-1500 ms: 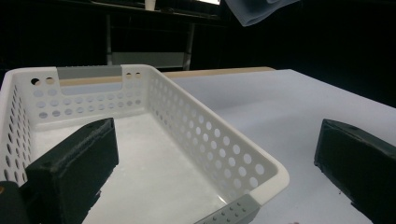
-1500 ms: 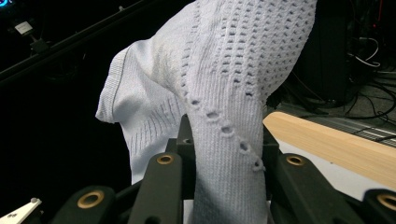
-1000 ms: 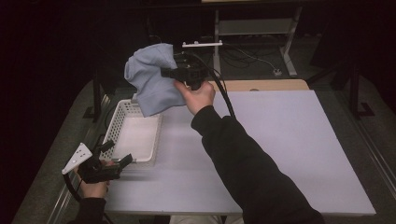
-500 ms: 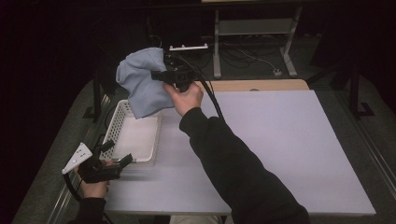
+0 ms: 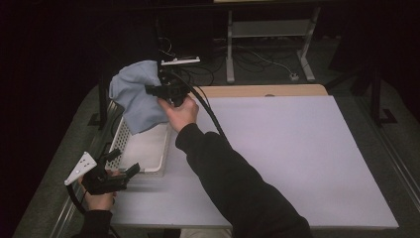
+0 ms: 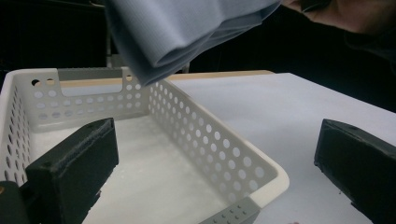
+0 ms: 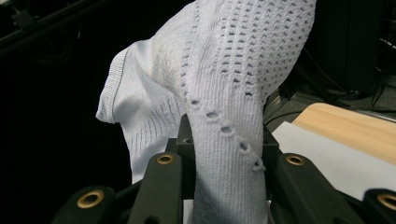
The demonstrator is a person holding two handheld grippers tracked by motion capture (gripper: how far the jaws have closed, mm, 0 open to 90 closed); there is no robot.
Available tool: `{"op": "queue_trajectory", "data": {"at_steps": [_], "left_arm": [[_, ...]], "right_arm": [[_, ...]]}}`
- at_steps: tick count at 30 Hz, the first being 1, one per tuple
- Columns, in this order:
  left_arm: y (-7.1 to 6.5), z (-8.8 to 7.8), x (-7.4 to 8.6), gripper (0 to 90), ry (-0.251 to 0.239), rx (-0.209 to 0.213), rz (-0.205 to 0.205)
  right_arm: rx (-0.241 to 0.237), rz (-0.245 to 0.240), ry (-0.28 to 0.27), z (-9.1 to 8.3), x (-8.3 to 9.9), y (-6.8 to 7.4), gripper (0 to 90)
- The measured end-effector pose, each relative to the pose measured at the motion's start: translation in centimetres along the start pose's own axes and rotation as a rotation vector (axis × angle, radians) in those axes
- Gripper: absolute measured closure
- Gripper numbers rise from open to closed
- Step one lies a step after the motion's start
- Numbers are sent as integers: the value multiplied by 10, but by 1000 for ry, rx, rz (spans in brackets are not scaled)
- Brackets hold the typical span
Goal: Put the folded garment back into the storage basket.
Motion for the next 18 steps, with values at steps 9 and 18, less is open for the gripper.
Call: {"op": "queue_trajectory", "data": {"at_steps": [9, 18], "left_arm": [[2, -1, -1, 0, -8, -11, -1], [4, -4, -3, 0, -22, -26, -8]], "right_arm": [[-14, 5, 7, 18, 13, 9, 708], [-8, 57, 9, 37, 29, 5, 708]]}}
Point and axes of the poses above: each handheld gripper's, and its own axes: z roughly forward along the jaws, x roughly out of its underside, y roughly to its left, the point moved 10 cm from there along z, roughly forward along the jaws, and after that the axes turned 5 degrees about -y, right-handed, at the moved point
